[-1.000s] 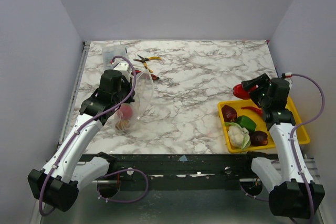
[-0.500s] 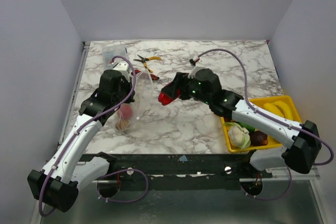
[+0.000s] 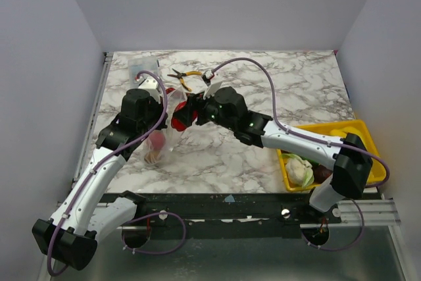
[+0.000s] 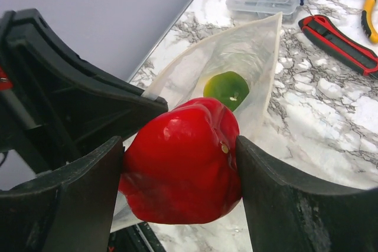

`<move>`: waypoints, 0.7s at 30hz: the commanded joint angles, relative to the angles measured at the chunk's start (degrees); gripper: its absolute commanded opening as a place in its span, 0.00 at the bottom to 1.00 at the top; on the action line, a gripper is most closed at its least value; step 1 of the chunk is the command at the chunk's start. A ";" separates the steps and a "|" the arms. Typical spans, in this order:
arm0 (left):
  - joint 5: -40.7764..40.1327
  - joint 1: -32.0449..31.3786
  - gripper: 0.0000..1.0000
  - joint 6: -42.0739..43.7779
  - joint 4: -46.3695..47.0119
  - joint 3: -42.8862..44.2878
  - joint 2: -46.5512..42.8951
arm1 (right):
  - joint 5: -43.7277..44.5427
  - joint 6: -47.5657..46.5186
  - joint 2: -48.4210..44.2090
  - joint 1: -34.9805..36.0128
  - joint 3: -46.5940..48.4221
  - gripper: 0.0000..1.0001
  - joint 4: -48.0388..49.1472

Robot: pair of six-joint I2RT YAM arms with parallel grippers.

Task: Place the food in the zip-top bag and seal the zipper
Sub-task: Place the fake fruit in the zipper food storage bag.

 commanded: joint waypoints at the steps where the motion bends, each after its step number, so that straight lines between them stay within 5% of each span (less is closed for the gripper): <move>1: -0.94 0.34 0.00 -0.21 0.77 -0.20 -0.92 | 3.03 -4.16 3.53 0.86 2.10 0.23 4.09; 13: -1.53 0.34 0.00 -0.21 0.93 -0.46 -1.28 | 8.19 -9.30 9.90 3.72 5.75 0.33 3.01; 17: -1.47 0.34 0.00 -0.20 0.91 -0.39 -0.98 | 9.00 -7.84 10.69 3.75 6.78 0.62 0.72; 21: -1.49 0.34 0.00 -0.12 0.79 -0.38 -0.91 | 10.00 -6.90 11.26 3.77 8.70 0.81 -3.24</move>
